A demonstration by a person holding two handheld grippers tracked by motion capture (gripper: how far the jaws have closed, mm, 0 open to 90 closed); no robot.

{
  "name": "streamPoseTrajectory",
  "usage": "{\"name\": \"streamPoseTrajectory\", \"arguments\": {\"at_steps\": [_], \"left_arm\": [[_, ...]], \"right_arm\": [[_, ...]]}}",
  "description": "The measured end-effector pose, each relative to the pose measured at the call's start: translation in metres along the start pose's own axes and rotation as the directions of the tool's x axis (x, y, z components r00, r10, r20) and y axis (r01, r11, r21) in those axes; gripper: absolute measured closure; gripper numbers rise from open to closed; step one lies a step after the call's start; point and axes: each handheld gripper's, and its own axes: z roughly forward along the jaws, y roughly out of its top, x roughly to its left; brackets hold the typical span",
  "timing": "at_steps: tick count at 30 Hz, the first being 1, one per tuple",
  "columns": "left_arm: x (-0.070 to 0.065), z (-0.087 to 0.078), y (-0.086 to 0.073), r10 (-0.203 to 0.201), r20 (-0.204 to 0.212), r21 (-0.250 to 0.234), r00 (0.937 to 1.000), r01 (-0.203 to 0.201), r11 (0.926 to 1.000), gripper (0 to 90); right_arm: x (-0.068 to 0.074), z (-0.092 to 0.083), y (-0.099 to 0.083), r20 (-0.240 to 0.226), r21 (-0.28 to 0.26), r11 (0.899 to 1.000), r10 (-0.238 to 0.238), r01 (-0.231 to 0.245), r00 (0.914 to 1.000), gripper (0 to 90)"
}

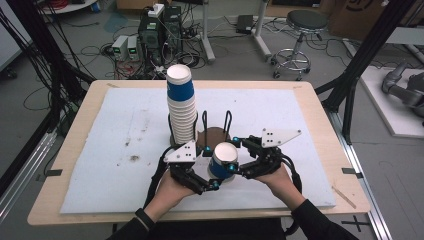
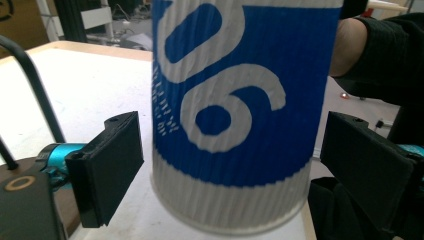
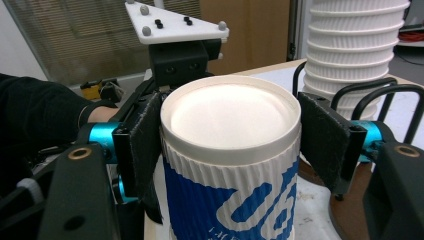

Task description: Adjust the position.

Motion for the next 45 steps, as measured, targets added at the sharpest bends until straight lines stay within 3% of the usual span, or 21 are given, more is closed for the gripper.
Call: {"name": "streamPoseTrajectory", "arguments": {"at_steps": [11, 17, 22, 25, 30, 33, 38, 40, 43, 45], "left_arm": [[0.003, 0.009, -0.003, -0.010, 0.044, 0.034, 0.9990, 0.008, 0.9994, 14.1], [0.003, 0.008, -0.003, -0.010, 0.039, 0.034, 0.9992, 0.008, 0.9994, 17.2], [0.003, 0.005, 0.001, 0.013, 0.039, 0.057, 0.9991, -0.016, 0.9982, 21.8], [0.005, 0.003, 0.003, 0.007, 0.044, 0.063, 0.9990, -0.010, 0.9979, 21.8], [0.006, -0.002, 0.011, 0.010, 0.045, 0.116, 0.9989, -0.015, 0.9931, 22.5], [0.007, -0.003, 0.017, 0.027, 0.043, 0.182, 0.9987, -0.035, 0.9826, 22.9], [0.003, -0.001, 0.025, 0.062, 0.040, 0.312, 0.9972, -0.072, 0.9473, 23.5], [0.002, -0.001, 0.028, 0.067, 0.038, 0.350, 0.9970, -0.076, 0.9337, 23.6], [0.001, 0.000, 0.031, 0.063, 0.037, 0.377, 0.9973, -0.072, 0.9236, 24.0], [0.000, 0.001, 0.032, 0.079, 0.036, 0.399, 0.9962, -0.087, 0.9130, 24.0]], "right_arm": [[0.002, 0.004, 0.000, -0.028, 0.003, 1.000, 0.013, -0.013, 0.9995, 30.6], [0.001, 0.004, -0.001, -0.028, 0.007, 1.000, 0.012, -0.012, 0.9995, 30.8], [0.001, 0.004, 0.000, -0.022, 0.008, 1.000, 0.019, -0.019, 0.9996, 30.5], [0.000, 0.004, 0.000, -0.019, 0.013, 1.000, 0.021, -0.021, 0.9996, 27.2], [-0.002, 0.002, 0.003, -0.016, 0.028, 0.999, 0.036, -0.035, 0.9992, 21.4], [-0.003, -0.004, 0.009, -0.017, 0.043, 0.998, 0.042, -0.041, 0.9990, 19.9], [-0.003, -0.008, 0.019, -0.032, 0.126, 0.992, 0.031, -0.026, 0.9990, 19.9], [-0.001, -0.006, 0.021, -0.024, 0.184, 0.983, 0.010, -0.006, 0.9996, 19.9], [0.001, 0.000, 0.021, -0.025, 0.251, 0.968, -0.004, 0.010, 0.9997, 19.9], [0.003, 0.004, 0.019, -0.024, 0.281, 0.959, -0.017, 0.023, 0.9996, 20.1]]}}
